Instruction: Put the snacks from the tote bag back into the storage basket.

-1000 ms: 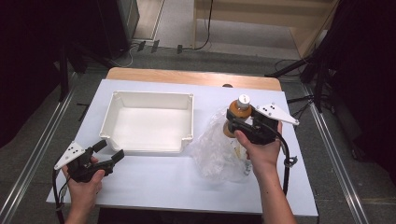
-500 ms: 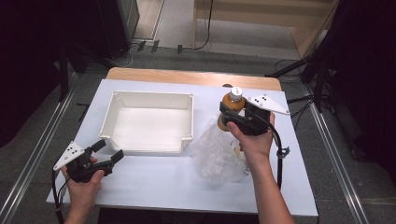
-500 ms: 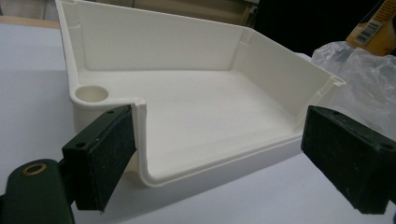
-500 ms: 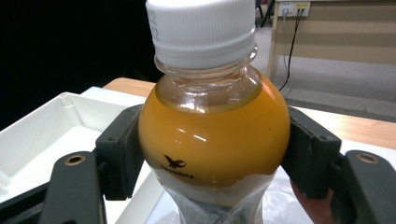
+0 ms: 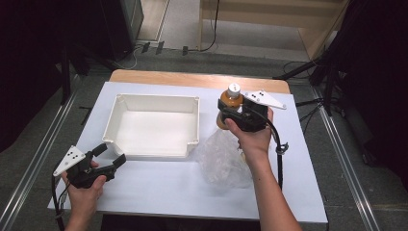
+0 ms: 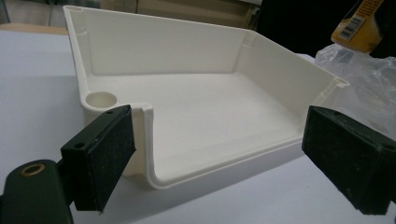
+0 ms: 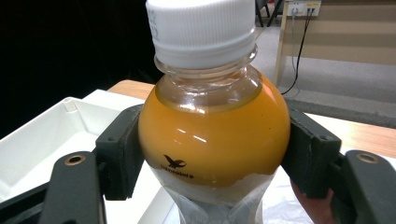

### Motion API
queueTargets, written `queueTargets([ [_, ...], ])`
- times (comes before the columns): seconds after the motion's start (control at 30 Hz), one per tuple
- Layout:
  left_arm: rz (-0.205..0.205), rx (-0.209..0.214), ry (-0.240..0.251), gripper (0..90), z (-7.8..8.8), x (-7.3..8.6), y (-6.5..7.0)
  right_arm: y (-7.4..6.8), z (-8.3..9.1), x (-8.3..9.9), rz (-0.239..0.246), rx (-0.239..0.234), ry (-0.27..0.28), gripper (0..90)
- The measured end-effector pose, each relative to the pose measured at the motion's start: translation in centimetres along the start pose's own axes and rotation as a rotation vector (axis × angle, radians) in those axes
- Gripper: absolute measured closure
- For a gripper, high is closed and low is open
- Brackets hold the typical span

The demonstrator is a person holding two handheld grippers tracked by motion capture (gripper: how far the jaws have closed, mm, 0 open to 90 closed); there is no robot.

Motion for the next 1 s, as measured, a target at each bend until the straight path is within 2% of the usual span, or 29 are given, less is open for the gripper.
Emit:
queueTargets([
  [0.6, -0.021, 0.004, 0.000, 8.3, 0.0, -0.2, 0.3, -2.1, -2.2, -0.3, 0.015, -0.022, -0.026, 30.9],
  [0.7, -0.042, -0.016, -0.012, 8.3, 0.0, -0.2, 0.4, -2.4, -2.6, -0.4, 0.012, -0.025, -0.028, 30.9],
  [1.0, -0.066, -0.021, -0.025, 7.9, -0.3, -0.1, 0.9, -3.2, -3.4, -0.7, 0.016, -0.038, -0.032, 30.9],
])
Point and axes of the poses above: each handheld gripper's, and its own axes: z roughly backward along the jaws, x roughly out of its underside, y roughly to its right, the point moved 10 cm from there along -z, roughly forward along the jaws, and after that the axes turned 11 degrees about -y, right-handed, at the moved point
